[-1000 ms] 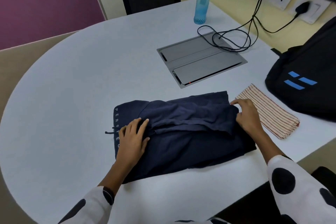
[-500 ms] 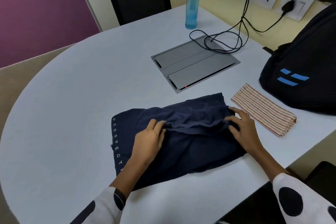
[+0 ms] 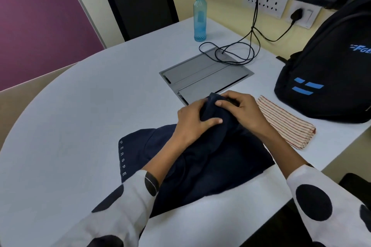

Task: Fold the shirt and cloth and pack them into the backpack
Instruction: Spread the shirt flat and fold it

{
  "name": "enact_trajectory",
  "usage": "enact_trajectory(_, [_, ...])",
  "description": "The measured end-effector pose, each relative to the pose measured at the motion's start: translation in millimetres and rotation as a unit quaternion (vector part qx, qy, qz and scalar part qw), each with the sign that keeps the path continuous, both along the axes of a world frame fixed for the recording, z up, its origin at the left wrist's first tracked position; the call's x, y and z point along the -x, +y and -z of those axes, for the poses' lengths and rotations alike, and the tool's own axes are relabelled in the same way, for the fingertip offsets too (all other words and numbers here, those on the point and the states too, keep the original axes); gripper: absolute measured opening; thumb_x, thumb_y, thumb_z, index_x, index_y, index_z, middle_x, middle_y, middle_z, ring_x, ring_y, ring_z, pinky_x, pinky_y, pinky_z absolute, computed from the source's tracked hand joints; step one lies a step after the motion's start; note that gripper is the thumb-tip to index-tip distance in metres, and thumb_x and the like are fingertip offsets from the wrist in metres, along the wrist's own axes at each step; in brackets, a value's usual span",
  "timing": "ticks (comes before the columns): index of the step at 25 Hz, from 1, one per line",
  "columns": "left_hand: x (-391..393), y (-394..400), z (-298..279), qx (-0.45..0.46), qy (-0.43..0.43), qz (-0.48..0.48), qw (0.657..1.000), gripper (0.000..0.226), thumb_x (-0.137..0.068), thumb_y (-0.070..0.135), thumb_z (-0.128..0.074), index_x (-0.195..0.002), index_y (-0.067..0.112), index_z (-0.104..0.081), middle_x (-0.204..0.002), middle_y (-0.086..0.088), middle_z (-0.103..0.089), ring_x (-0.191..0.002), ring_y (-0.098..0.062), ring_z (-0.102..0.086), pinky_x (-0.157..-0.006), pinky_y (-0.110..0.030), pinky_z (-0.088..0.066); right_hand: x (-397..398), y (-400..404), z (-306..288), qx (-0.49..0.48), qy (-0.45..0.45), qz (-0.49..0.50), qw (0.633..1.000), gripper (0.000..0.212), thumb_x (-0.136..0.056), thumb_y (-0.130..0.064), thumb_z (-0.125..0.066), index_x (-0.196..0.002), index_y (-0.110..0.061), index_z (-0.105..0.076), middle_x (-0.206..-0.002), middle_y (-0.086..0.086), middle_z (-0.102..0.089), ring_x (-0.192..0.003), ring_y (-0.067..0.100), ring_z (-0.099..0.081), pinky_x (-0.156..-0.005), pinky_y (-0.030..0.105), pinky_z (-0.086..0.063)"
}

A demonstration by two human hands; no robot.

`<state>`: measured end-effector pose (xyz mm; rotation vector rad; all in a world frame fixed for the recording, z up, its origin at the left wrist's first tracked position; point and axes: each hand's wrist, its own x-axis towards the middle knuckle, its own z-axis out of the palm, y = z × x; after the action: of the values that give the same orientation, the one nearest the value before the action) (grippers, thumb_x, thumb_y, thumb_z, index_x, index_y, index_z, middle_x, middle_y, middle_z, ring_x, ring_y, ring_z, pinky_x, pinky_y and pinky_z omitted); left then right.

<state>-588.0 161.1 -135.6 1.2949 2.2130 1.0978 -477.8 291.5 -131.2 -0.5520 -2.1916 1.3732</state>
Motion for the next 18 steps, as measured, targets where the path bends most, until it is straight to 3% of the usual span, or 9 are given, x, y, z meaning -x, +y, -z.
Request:
enact_trajectory(2, [7, 3, -13, -0.043, -0.017, 0.0, 0.999, 0.022, -0.085, 0.033, -0.068, -0.099, 0.017, -0.066, -0.088, 0.004, -0.069, -0.081, -0.012, -0.062, -0.075, -0.029, -0.047, 0, -2, -11, 0.016, 0.032, 0.006, 0.999, 0.013, -0.082, -0.02, -0.073, -0.094, -0.022, -0.07, -0.09, -0.003, -0.07, -0.082, 0.013, -0.063, -0.077, 0.027, -0.051])
enact_trajectory(4, [20, -4, -25, -0.08, -0.069, 0.037, 0.994, 0.009, -0.089, 0.026, -0.064, -0.09, 0.017, -0.065, -0.079, 0.004, -0.066, -0.074, -0.01, -0.06, -0.069, -0.029, -0.047, -13, 9, -7, 0.033, -0.003, -0.007, 0.999, 0.034, -0.071, -0.023, -0.082, -0.1, -0.031, -0.066, -0.1, -0.009, -0.065, -0.084, 0.004, -0.059, -0.075, 0.02, -0.05])
enact_trajectory(6, [27, -11, -35, -0.098, -0.133, 0.076, 0.983, 0.015, -0.091, 0.026, -0.06, -0.097, 0.013, -0.064, -0.089, -0.005, -0.066, -0.085, -0.019, -0.063, -0.076, -0.036, -0.051, -29, 17, 8, 0.014, -0.106, -0.042, 0.993, 0.046, -0.063, -0.032, -0.087, -0.104, -0.028, -0.066, -0.106, -0.011, -0.065, -0.091, 0.0, -0.06, -0.077, 0.02, -0.049])
enact_trajectory(8, [30, -14, -37, -0.105, -0.159, 0.086, 0.978, 0.02, -0.093, 0.025, -0.058, -0.103, 0.008, -0.062, -0.1, -0.015, -0.065, -0.096, -0.03, -0.062, -0.083, -0.042, -0.052, -43, 19, 30, 0.051, -0.133, -0.04, 0.989, 0.033, -0.069, -0.031, -0.083, -0.098, -0.021, -0.07, -0.098, -0.006, -0.071, -0.092, 0.005, -0.065, -0.079, 0.026, -0.052])
enact_trajectory(10, [36, -7, -37, -0.12, -0.149, 0.049, 0.98, 0.018, -0.091, 0.027, -0.062, -0.099, 0.011, -0.066, -0.097, -0.011, -0.067, -0.093, -0.026, -0.064, -0.085, -0.045, -0.051, -53, 9, 43, 0.168, -0.07, 0.001, 0.983, 0.028, -0.073, -0.031, -0.078, -0.095, -0.014, -0.069, -0.093, 0.001, -0.074, -0.092, 0.015, -0.068, -0.079, 0.025, -0.055])
enact_trajectory(13, [64, 19, -33, -0.126, -0.155, -0.027, 0.979, 0.014, -0.081, 0.03, -0.073, -0.091, 0.02, -0.072, -0.09, 0.0, -0.072, -0.086, -0.014, -0.066, -0.088, -0.044, -0.052, -63, -4, 65, 0.285, 0.002, 0.097, 0.954, 0.064, -0.062, -0.055, -0.079, -0.091, 0.0, -0.065, -0.093, 0.009, -0.073, -0.09, 0.021, -0.068, -0.079, 0.028, -0.055])
enact_trajectory(14, [71, 33, -30, -0.109, -0.16, -0.026, 0.981, 0.014, -0.08, 0.03, -0.074, -0.091, 0.022, -0.073, -0.09, 0.001, -0.073, -0.086, -0.014, -0.067, -0.088, -0.043, -0.053, -65, -7, 73, 0.298, 0.003, 0.123, 0.947, 0.064, -0.067, -0.055, -0.076, -0.091, 0.003, -0.063, -0.094, 0.012, -0.072, -0.09, 0.023, -0.068, -0.081, 0.03, -0.055])
enact_trajectory(18, [69, 84, 13, -0.031, -0.166, 0.013, 0.986, 0.011, -0.086, 0.027, -0.069, -0.095, 0.022, -0.072, -0.094, 0.0, -0.073, -0.091, -0.017, -0.068, -0.091, -0.041, -0.053, -63, -20, 102, 0.292, -0.062, 0.242, 0.923, 0.032, -0.091, -0.035, -0.059, -0.087, -0.004, -0.062, -0.091, 0.01, -0.069, -0.09, 0.022, -0.064, -0.082, 0.031, -0.053])
